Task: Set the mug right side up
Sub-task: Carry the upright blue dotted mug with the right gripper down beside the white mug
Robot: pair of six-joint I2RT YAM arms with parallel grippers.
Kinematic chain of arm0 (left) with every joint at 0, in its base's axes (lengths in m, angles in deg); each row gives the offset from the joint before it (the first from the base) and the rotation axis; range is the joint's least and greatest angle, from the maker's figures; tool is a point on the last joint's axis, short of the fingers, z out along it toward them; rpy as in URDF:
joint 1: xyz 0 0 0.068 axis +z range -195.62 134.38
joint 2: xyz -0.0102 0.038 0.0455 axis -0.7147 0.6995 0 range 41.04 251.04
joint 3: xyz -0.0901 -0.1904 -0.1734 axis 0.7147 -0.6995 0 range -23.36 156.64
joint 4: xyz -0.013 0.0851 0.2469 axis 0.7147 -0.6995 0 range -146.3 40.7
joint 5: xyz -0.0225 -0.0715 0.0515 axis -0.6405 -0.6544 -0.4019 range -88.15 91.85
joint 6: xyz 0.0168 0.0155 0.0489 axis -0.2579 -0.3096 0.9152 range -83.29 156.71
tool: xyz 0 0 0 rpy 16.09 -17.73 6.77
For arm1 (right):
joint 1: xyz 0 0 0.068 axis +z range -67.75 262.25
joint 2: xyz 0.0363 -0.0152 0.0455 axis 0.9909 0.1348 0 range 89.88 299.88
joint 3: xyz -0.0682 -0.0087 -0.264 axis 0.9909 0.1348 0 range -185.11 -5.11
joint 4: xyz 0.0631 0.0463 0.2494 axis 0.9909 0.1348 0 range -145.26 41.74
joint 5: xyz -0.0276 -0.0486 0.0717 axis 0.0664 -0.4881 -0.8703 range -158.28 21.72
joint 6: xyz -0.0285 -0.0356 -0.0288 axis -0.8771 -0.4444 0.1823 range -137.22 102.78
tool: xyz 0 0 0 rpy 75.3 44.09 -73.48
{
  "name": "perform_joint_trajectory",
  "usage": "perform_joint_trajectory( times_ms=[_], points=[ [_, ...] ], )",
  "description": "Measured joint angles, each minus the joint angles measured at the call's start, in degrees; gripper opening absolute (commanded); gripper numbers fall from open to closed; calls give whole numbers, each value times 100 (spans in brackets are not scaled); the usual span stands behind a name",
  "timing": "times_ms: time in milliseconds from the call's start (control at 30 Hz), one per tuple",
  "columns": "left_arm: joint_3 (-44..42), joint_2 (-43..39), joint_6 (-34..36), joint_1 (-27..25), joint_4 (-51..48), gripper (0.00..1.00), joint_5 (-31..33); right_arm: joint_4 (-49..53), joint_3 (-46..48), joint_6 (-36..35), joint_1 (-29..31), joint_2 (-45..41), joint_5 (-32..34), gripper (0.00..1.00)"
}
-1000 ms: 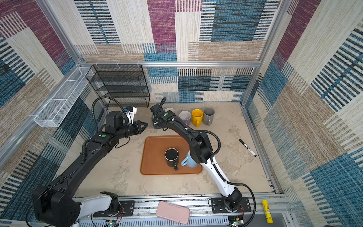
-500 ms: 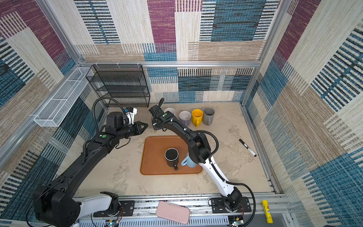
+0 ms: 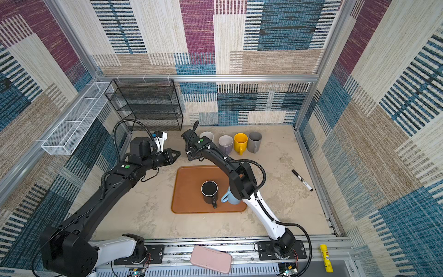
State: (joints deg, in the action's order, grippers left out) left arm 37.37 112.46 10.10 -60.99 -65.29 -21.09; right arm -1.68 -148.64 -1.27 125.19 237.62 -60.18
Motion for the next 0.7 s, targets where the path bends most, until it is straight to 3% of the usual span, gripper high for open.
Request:
perform_joint_trajectory(
  times_ms=[700],
  points=[
    [0, -42, 0, 0, -7, 12, 7, -61, -4, -13, 11, -4, -2, 26]
  ],
)
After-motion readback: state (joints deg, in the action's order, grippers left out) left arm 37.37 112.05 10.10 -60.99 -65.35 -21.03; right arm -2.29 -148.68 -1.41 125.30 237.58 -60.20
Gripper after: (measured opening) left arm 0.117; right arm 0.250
